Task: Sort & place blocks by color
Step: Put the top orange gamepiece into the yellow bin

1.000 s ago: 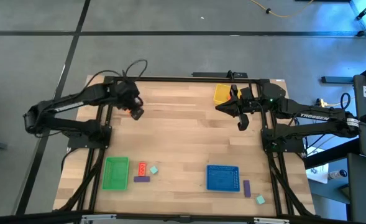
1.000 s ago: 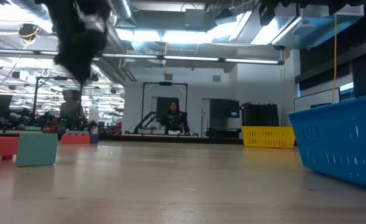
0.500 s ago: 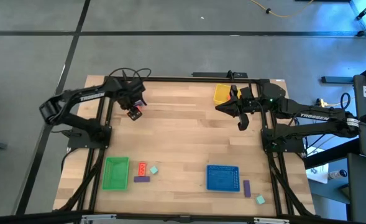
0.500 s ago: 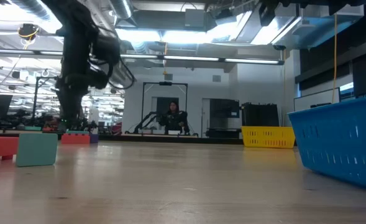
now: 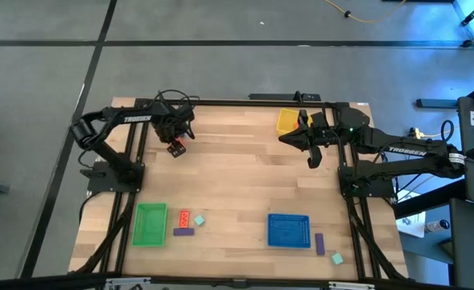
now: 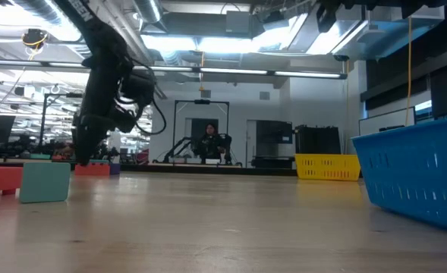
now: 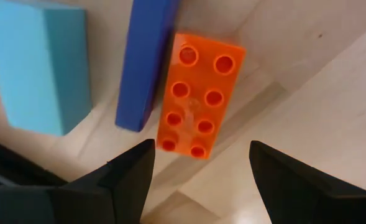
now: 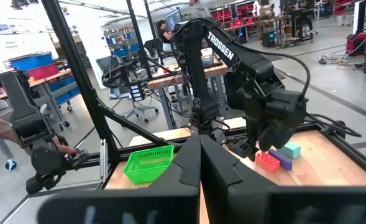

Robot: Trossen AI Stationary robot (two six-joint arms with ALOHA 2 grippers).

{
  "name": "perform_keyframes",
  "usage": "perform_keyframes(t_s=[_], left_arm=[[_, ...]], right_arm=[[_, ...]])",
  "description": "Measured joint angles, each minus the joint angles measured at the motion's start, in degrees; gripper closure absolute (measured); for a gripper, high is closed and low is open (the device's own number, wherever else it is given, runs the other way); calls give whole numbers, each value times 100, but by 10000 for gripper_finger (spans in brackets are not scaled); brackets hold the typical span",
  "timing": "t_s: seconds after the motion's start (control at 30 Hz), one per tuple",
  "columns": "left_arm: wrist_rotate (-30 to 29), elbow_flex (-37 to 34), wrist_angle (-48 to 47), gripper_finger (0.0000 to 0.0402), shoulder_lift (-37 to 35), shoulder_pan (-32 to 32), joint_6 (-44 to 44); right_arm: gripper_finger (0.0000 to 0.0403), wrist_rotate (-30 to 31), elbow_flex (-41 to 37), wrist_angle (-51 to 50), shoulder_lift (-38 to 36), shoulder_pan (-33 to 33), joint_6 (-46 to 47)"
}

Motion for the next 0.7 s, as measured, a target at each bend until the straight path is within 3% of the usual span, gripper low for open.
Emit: perform_keyframes(t_s=[0.57, 0.7], left_arm=[[-1, 0, 282, 151, 272, 0, 253], [-16, -2, 280, 172, 272, 0, 255]], right_arm=[[402, 7, 0, -2, 0, 0, -11], [402, 7, 0, -2, 0, 0, -15]])
